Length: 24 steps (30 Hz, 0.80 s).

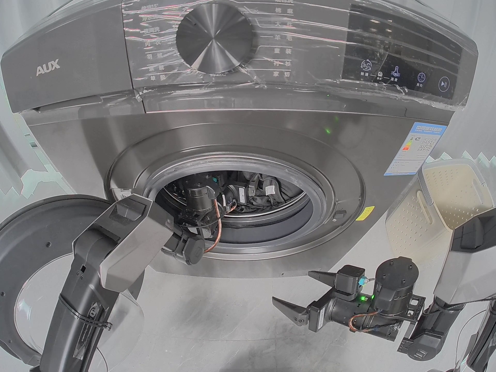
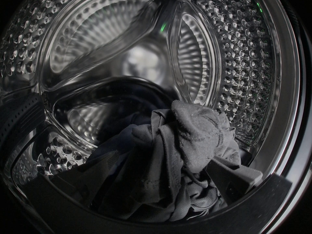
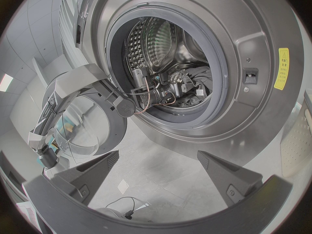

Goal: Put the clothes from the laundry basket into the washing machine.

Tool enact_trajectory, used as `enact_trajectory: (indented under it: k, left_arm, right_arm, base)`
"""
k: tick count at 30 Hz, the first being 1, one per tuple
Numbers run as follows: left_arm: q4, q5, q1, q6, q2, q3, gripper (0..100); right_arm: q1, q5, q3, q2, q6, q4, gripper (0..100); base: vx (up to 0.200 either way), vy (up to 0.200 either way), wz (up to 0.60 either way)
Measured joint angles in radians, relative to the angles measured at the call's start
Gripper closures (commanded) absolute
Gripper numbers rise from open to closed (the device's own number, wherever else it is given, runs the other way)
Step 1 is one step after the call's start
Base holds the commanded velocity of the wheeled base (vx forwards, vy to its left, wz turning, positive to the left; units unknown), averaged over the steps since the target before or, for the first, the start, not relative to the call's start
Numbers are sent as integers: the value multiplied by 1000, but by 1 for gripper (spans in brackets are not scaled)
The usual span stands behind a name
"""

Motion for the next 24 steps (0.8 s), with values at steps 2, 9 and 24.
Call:
enact_trajectory:
  k: [2,9,24]
  left_arm:
    - [-6,0,-1,0,-10,14,0]
    - [-55,-9,-10,0,-79,203,0]
    - [-260,-62,-128,3,-323,767,0]
  right_arm:
    - [0,0,0,0,0,0,0]
    - [0,0,1,0,0,0,0]
    - [-12,0,6,-13,-1,0,0]
  base:
    - [0,0,0]
    - [0,0,0]
    - [0,0,0]
